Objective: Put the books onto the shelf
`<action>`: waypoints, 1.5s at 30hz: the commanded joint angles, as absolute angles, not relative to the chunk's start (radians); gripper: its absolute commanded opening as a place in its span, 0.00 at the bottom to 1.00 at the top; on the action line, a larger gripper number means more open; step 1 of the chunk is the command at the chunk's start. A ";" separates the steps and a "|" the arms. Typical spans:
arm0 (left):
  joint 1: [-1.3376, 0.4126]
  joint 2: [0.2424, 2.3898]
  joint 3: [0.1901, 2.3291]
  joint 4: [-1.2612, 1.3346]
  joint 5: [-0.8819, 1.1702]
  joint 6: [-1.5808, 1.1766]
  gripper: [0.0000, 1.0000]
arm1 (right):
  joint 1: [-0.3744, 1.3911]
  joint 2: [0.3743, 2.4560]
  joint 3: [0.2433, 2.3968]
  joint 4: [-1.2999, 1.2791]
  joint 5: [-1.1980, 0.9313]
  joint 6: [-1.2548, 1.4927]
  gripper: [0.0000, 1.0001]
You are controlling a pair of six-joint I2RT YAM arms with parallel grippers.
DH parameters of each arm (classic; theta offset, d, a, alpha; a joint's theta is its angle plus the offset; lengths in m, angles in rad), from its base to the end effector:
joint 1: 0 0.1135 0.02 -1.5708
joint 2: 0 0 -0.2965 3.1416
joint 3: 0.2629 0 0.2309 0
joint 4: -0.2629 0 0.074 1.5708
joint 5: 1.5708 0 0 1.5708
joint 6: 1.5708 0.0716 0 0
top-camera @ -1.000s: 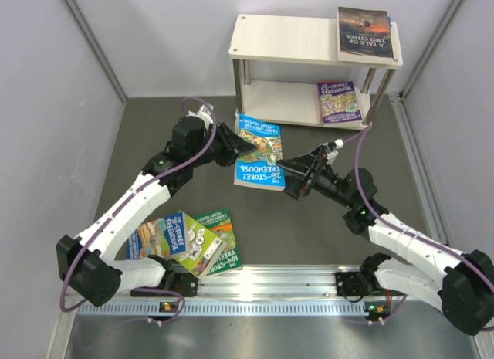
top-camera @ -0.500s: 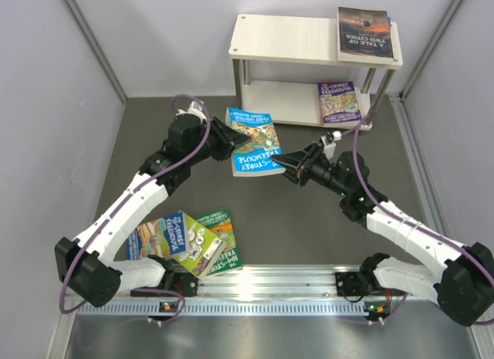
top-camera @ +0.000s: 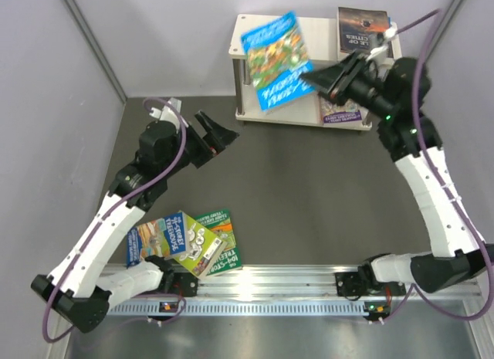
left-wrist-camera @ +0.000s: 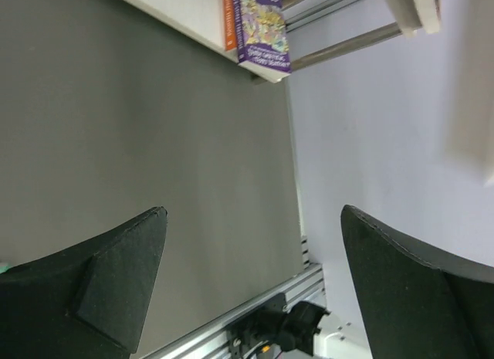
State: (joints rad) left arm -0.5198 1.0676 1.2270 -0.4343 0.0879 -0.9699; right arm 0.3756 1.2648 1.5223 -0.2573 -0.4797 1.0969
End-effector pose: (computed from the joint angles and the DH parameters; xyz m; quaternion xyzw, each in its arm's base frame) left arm 0.1943 -0.1185 0.4284 -0.1519 0.7824 -0.4345 0.4196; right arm 0.2377 0.1292 0.5111 0.0852 0.7019 0.5857 0.3962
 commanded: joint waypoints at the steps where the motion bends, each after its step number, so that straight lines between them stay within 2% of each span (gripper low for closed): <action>1: -0.523 0.997 1.209 -0.592 0.032 -0.900 0.99 | 0.235 1.322 1.773 -0.219 -0.593 0.976 0.00; 8: -0.522 0.908 1.126 -0.649 0.025 -0.931 0.99 | -0.036 1.609 2.211 -0.245 -0.680 1.018 0.00; 13: -0.522 0.879 1.126 -0.681 -0.017 -0.927 0.99 | -0.178 1.770 2.388 -0.218 -0.704 1.107 0.00; 23: -0.522 0.868 1.143 -0.729 -0.097 -0.919 0.99 | -0.244 1.986 2.441 -0.206 -0.770 1.172 0.00; 31: -0.522 0.903 1.155 -0.726 -0.121 -0.923 0.99 | -0.271 2.000 2.387 -0.242 -0.770 1.138 0.02; 34: -0.522 0.907 1.154 -0.724 -0.130 -0.927 0.99 | -0.279 2.002 2.367 -0.247 -0.778 1.131 0.18; 38: -0.522 0.917 1.157 -0.716 -0.130 -0.925 0.99 | -0.288 1.974 2.336 -0.270 -0.747 1.083 0.49; 41: -0.522 0.923 1.157 -0.710 -0.123 -0.927 0.99 | -0.294 1.974 2.327 -0.285 -0.750 1.066 1.00; 45: -0.522 0.939 1.155 -0.701 -0.106 -0.928 0.99 | -0.314 1.965 2.327 -0.342 -0.732 1.026 1.00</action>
State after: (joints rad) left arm -0.5198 0.9306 1.1240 -0.7277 -0.1112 -0.9367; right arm -0.2924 2.0155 2.3306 -0.3073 -0.7486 1.0798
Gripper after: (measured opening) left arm 0.991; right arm 0.993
